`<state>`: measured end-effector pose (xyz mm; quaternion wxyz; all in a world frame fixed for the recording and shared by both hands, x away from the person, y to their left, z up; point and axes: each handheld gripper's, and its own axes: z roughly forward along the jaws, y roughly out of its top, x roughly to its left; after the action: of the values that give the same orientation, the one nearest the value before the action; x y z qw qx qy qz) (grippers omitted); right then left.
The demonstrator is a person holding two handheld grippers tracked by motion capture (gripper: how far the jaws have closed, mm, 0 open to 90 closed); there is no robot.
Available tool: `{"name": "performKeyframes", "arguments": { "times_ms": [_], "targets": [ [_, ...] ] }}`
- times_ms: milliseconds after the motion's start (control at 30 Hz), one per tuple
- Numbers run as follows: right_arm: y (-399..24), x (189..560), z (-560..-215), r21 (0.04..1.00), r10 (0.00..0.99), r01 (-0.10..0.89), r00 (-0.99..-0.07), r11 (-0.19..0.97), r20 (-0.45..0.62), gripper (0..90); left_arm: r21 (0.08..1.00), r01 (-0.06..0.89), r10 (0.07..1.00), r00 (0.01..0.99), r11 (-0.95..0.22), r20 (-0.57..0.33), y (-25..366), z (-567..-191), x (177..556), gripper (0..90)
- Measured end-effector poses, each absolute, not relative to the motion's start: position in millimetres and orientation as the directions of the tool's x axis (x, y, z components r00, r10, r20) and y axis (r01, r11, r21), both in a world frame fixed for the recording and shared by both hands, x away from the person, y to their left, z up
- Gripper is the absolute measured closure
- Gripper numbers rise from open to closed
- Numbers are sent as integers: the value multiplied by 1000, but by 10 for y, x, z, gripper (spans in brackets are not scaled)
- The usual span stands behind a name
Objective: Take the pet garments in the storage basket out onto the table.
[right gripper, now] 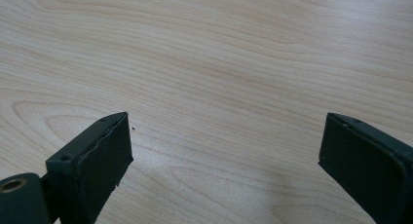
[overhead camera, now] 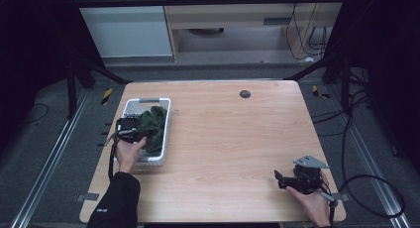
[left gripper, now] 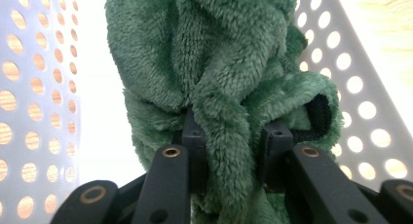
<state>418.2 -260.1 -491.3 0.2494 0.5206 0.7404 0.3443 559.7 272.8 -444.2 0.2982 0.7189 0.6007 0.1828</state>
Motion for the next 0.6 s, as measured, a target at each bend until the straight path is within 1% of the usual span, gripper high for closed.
{"name": "performKeyframes", "arguments": {
  "times_ms": [267, 600],
  "targets": [
    [-2605, 4182, -4911, 774, 943, 592, -333, 225, -19, 53, 696, 712, 970, 225, -95, -97, 2771, -4290, 5525, 729],
    [-2604, 4175, -4901, 780, 944, 589, -331, 211, -5, 59, 758, 646, 959, 260, -86, -113, 2889, -3991, 5350, 734]
  ]
}}
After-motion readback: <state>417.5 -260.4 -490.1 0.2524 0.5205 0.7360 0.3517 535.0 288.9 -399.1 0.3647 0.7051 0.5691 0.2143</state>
